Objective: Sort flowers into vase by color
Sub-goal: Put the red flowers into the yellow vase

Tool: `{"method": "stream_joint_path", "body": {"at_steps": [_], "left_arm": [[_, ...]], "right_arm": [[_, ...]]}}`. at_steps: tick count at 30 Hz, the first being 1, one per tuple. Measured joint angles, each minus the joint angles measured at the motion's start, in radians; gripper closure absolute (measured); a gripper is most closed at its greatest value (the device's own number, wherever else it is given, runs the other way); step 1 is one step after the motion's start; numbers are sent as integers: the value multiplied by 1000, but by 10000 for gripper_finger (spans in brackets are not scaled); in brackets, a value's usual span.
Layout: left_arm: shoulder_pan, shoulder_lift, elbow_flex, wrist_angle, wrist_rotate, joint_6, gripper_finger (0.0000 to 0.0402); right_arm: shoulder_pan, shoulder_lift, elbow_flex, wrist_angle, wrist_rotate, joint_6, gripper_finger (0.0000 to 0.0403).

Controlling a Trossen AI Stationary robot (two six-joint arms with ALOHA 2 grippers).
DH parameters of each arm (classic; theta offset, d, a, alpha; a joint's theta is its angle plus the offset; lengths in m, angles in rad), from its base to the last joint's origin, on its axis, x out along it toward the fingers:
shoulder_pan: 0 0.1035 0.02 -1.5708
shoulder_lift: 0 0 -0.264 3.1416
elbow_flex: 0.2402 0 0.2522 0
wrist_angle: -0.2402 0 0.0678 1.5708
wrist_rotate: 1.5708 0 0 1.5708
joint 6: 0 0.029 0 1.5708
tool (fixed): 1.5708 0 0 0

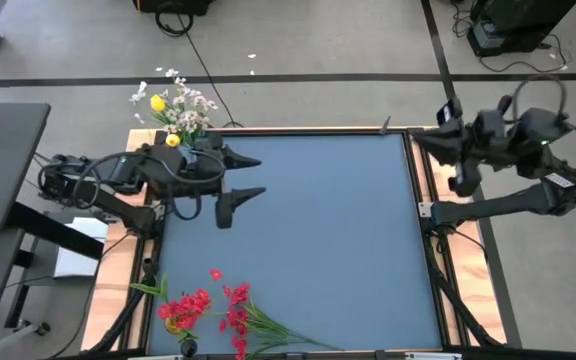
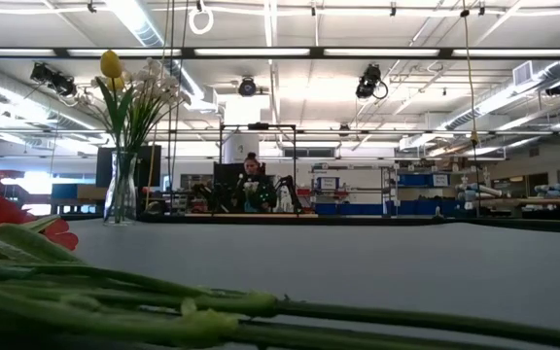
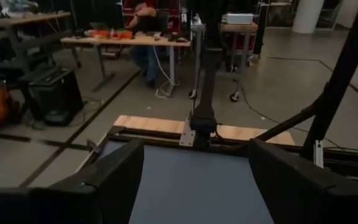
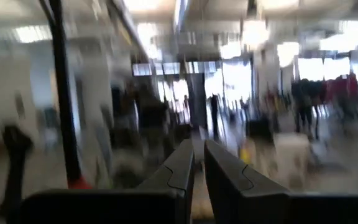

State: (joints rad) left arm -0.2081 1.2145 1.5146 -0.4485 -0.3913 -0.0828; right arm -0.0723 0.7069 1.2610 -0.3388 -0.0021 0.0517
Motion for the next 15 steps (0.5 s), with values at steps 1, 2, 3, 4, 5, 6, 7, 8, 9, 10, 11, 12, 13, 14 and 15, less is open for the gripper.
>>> {"method": "stream_joint_path", "body": {"at_steps": [1,2,3,4,5,6,7,8,9,10,11,12,13,14,15], "left_arm": [[0,0,0,-6,0,-8,109],[0,-1,0,-8,0,-17,109],[0,-4,0,-13,0,-27,109],[0,-8,0,-21,0,-35,109],[0,-10,0,-26,0,-44,109],[0,-11,0,-23,0,-53,109],[0,-14,0,-23,0,-59,109],[0,-20,0,-32,0,-61,109],[0,-25,0,-49,-1,-62,109],[-1,-27,0,-61,-1,-64,109],[-2,-28,0,-69,-1,-66,109],[-3,-28,0,-83,-1,-67,109],[-3,-27,0,-100,-1,-67,109],[-3,-26,0,-114,-1,-67,109],[-3,-25,0,-129,0,-68,109]], "right_arm": [[0,13,0,63,-2,9,355],[0,27,0,108,8,8,355],[0,43,0,145,30,2,355],[0,65,1,176,54,-3,355],[0,89,3,183,75,-2,355],[0,118,2,167,96,9,355],[-1,153,2,147,111,30,355],[-1,192,2,122,114,53,355],[-1,233,0,87,104,79,355],[-1,275,-1,55,89,104,355],[-1,318,-2,28,72,137,355],[3,364,-3,0,53,174,355],[11,405,-3,-24,30,219,355],[22,445,-3,-43,11,266,355],[35,485,-1,-71,4,313,355]]}}
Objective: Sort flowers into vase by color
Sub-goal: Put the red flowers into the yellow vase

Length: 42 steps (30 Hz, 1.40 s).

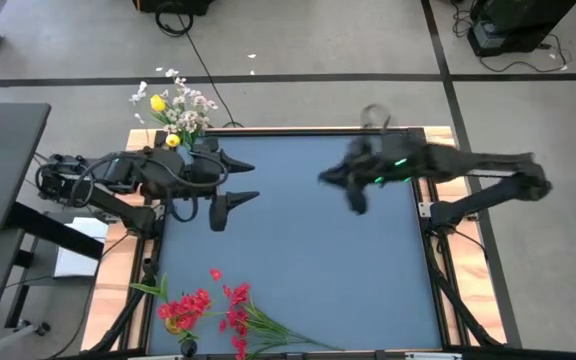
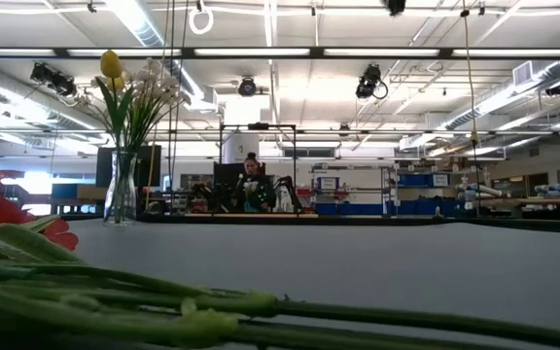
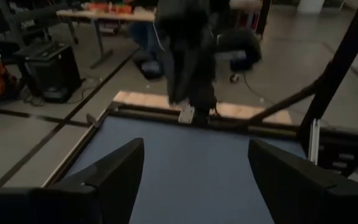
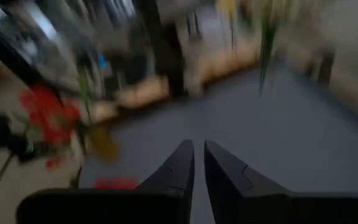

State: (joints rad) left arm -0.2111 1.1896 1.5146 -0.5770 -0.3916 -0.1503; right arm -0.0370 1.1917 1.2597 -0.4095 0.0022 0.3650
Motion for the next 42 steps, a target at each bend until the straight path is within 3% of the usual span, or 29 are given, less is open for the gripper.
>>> {"method": "stream_joint_path", "body": {"at_steps": [4,7,18,23,29,34,38,42], "left_arm": [[0,-2,0,-58,-1,-16,109],[0,-1,0,-107,-1,-18,109],[0,-1,0,-248,-1,-19,109],[0,-1,0,-292,-1,-20,109],[0,-1,0,-366,0,-20,109],[0,-1,0,-371,0,-20,109],[0,-1,0,-373,0,-20,109],[1,-1,0,-377,0,-20,109]], "right_arm": [[92,165,-1,-151,-21,173,355],[180,270,-1,-170,-52,269,355],[417,549,1,127,-142,595,355],[513,661,1,255,-168,654,355],[607,782,1,359,-170,681,349],[671,868,14,413,-152,609,315],[697,932,93,341,-97,529,265],[697,982,220,150,15,410,224]]}}
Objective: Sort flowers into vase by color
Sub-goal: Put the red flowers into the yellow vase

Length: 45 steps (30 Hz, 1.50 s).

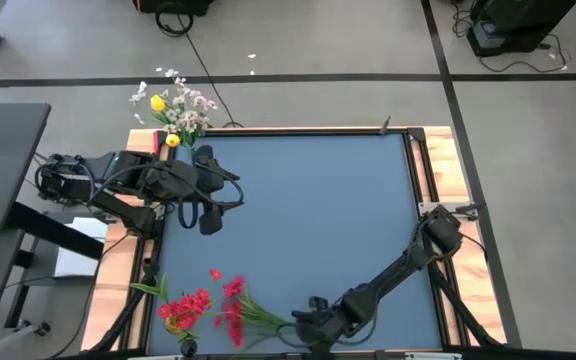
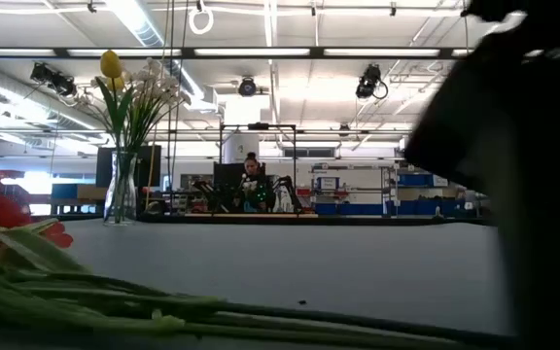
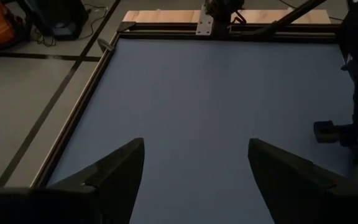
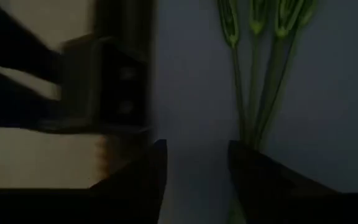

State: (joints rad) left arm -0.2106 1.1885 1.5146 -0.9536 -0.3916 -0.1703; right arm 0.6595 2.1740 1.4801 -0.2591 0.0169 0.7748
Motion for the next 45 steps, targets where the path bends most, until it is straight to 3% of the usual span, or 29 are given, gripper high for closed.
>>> {"method": "stream_joint_path", "body": {"at_steps": [6,12,27,33,37,42,45], "left_arm": [[0,0,0,0,0,0,109],[0,0,0,-1,0,-1,109],[0,0,0,-13,0,-1,109],[0,0,0,-16,0,-3,109],[0,0,0,-16,0,-3,109],[0,0,0,-16,0,-3,109],[0,0,0,-16,0,-10,109]], "right_arm": [[-5,60,158,-194,149,-232,215],[-21,63,251,-325,281,-363,217],[-145,67,158,-27,78,-438,217],[-145,67,84,-9,59,-445,223],[-144,63,55,-3,78,-447,261],[-154,62,53,-18,80,-365,381],[-169,59,53,-25,66,-200,388]]}}
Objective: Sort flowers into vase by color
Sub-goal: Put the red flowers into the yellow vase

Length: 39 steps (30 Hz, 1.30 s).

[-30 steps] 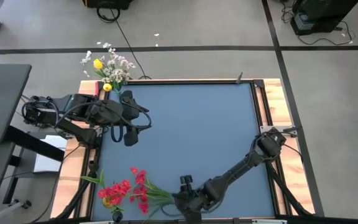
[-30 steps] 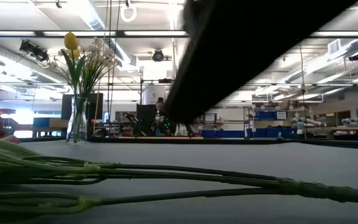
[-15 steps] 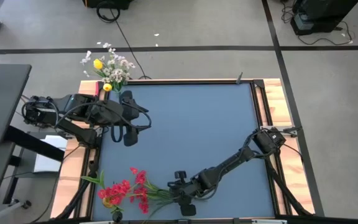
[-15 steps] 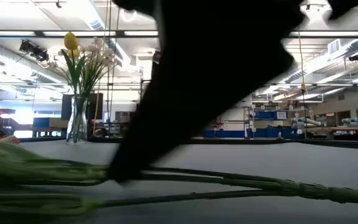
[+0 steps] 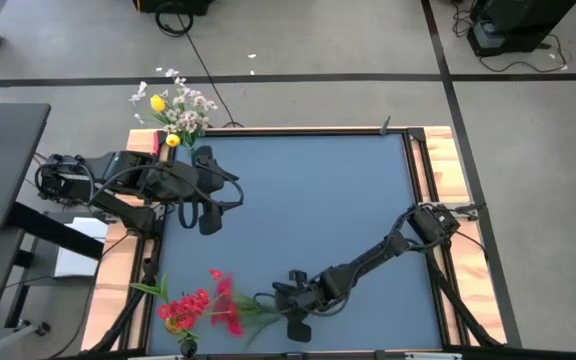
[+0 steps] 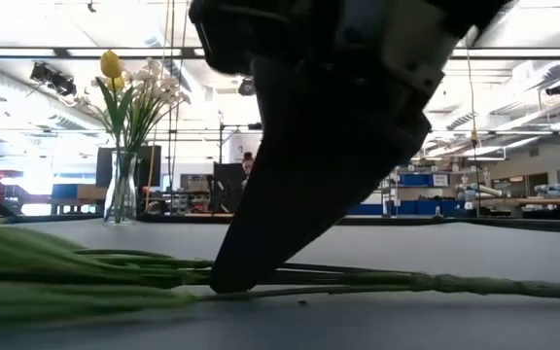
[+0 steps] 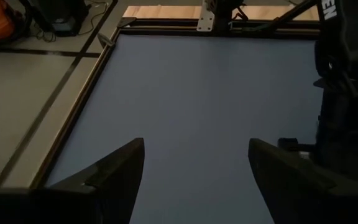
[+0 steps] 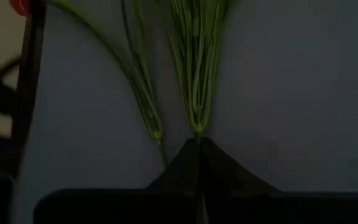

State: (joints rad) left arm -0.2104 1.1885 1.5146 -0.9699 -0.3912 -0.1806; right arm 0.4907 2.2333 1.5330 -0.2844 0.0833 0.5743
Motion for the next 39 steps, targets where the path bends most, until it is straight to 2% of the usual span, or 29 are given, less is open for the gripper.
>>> {"method": "stream_joint_path", "body": {"at_steps": [4,7,13,22,28,31,35,39], "left_arm": [[0,-6,0,-1,0,-94,109],[9,-20,0,-1,0,-130,109],[37,-64,1,4,-7,-134,109],[85,-102,2,26,-8,-119,109],[96,-102,2,29,-8,-119,108],[105,-103,2,31,-8,-114,109],[129,-103,1,39,-3,-115,108],[153,-96,0,120,50,-106,108]], "right_arm": [[-6,-7,-1,-8,35,173,396],[-2,-28,-6,-57,146,283,398],[-7,-151,-7,-304,367,515,400],[-33,-357,-5,-492,641,638,400],[-64,-482,-5,-481,800,626,401],[-81,-544,-5,-441,865,562,401],[-103,-623,-4,-364,948,405,401],[-132,-677,-3,-232,993,149,401]]}}
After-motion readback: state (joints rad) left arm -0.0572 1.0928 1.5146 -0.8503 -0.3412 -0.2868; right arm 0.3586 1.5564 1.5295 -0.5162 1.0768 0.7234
